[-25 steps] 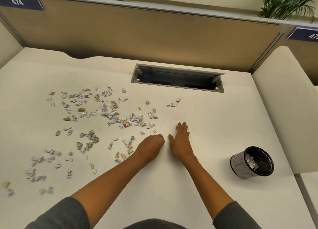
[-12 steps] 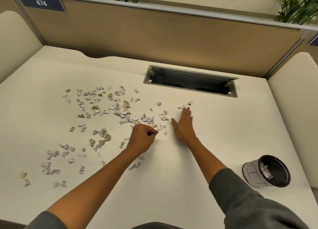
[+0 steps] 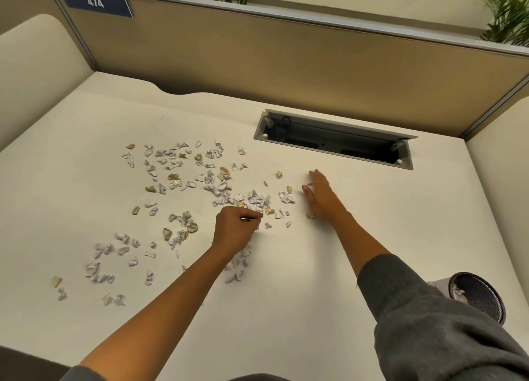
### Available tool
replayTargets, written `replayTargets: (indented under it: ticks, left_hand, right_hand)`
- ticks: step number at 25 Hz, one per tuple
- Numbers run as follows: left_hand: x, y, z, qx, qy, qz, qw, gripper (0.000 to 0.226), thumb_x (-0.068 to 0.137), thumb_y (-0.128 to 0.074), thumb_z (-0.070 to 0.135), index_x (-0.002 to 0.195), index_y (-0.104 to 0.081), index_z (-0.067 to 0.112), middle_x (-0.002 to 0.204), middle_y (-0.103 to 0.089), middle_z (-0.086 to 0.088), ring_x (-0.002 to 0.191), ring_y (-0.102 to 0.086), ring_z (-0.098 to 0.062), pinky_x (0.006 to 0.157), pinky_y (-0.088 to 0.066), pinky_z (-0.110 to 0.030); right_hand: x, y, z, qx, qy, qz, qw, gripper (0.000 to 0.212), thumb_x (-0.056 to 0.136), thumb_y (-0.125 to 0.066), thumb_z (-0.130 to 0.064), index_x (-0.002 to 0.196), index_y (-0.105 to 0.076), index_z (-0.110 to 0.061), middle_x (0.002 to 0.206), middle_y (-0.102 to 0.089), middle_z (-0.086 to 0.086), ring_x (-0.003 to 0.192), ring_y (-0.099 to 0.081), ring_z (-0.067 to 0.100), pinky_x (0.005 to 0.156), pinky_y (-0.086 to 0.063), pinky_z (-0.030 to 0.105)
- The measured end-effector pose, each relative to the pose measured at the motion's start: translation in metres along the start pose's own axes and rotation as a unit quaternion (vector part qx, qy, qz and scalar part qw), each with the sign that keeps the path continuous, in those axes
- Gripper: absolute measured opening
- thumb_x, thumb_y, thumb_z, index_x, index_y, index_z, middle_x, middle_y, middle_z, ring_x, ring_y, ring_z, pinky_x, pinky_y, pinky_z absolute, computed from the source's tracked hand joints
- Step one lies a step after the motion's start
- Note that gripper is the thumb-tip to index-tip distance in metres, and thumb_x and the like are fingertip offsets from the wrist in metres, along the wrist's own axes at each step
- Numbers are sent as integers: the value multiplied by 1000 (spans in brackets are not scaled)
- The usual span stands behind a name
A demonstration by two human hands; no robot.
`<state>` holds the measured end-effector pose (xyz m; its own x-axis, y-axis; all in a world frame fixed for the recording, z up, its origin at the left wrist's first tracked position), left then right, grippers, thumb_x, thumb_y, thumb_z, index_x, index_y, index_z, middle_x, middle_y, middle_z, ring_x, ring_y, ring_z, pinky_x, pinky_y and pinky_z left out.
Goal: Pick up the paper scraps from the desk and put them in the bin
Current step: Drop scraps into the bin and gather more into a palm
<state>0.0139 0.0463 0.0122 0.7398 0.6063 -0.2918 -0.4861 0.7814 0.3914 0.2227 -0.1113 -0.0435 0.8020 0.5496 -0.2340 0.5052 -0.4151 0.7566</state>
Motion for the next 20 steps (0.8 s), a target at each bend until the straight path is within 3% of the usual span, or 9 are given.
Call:
replayTargets:
  ticks: [6,9,13,16,18,20]
  left_hand:
    - [5,-5,3,-110,40,-8,993,17,80,-71,4,86,-79,18,85,-77,-1,80,-74,-17,81,-58,-28]
    - [5,-9,0,-160,53,-11,986,16,79,-73,1,90,-78,11,89,-77,-6,85,-74,-21,85,-59,-32]
    - [-1,-20,-2,-193,72,-22,978,16,78,-74,-1,94,-76,3,93,-76,-12,90,-73,-25,89,-58,-36]
    - [-5,-25,-3,-196,79,-26,977,18,79,-73,-3,95,-76,2,94,-75,-13,93,-72,-26,89,-57,-35]
    - [-9,-28,-5,-206,83,-28,975,19,79,-71,-6,98,-74,-2,96,-74,-16,96,-71,-29,88,-58,-35]
    - [-13,-29,-6,-215,87,-29,972,21,79,-70,-8,99,-73,-4,98,-73,-19,97,-71,-31,87,-57,-34]
  right_hand:
    - [-37,-34,-20,-14,84,-27,996,68,101,-42,-48,156,-22,-14,166,-10,3,153,-4,16,122,1,30]
    - [-63,-54,-30,-14,127,-7,992,75,95,-53,-52,154,-26,-14,163,-18,2,152,-7,19,124,-5,35]
    - [-87,-73,-38,-15,143,35,989,47,102,-49,-25,146,-43,-8,158,-29,12,149,-18,31,121,-16,44]
    - [-108,-85,-36,-3,112,34,993,43,107,-36,-15,150,-41,-15,161,-28,6,151,-16,22,122,-13,33]
    - [-124,-89,-30,-7,79,22,997,44,108,-34,-18,151,-39,-23,161,-28,-2,150,-19,14,119,-22,28]
    - [-136,-85,-29,-86,94,44,991,39,106,-38,-19,144,-46,-21,154,-39,-5,142,-37,14,104,-41,30]
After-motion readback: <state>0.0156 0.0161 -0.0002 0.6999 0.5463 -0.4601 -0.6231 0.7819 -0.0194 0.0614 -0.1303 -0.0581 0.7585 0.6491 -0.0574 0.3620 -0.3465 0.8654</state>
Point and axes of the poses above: each hand's wrist, its own x-axis towards the middle knuckle, its own y-axis out of the back of the hand, z = x × y, the point moved 3 cm from there along x, towards the middle knuckle
